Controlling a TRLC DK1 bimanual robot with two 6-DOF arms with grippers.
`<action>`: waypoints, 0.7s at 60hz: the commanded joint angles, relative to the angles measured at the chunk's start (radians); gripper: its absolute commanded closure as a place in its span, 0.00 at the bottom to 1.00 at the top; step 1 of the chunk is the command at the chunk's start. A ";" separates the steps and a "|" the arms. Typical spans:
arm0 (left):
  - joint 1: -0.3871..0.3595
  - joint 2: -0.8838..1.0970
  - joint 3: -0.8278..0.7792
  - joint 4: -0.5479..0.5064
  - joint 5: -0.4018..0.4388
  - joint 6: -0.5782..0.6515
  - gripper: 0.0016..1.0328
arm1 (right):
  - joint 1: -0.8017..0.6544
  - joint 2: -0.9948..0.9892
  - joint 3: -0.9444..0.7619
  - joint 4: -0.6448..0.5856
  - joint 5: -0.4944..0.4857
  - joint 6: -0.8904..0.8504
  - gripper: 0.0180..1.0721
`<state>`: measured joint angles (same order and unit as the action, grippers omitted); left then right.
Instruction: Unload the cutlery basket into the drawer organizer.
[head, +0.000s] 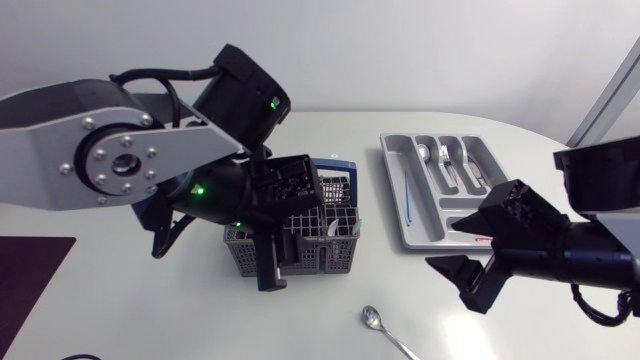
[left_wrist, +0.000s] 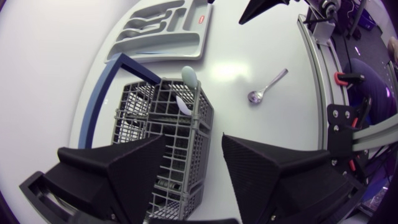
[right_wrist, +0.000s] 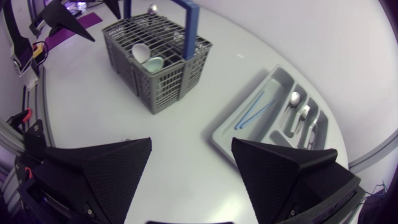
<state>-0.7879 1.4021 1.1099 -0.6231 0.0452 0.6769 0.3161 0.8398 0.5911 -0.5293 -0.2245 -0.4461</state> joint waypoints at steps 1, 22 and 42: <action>0.024 -0.045 -0.025 -0.001 0.007 0.036 0.28 | 0.058 0.051 0.046 -0.060 -0.016 0.004 0.12; 0.088 -0.118 -0.045 0.000 0.008 0.032 0.21 | 0.218 0.306 0.062 -0.138 0.017 0.043 0.12; 0.125 -0.160 -0.061 0.003 0.018 0.024 0.21 | 0.383 0.507 0.027 -0.058 0.171 0.168 0.20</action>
<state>-0.6754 1.2686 1.0840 -0.6228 0.0490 0.6857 0.6750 1.2957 0.6350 -0.6132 -0.0883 -0.3222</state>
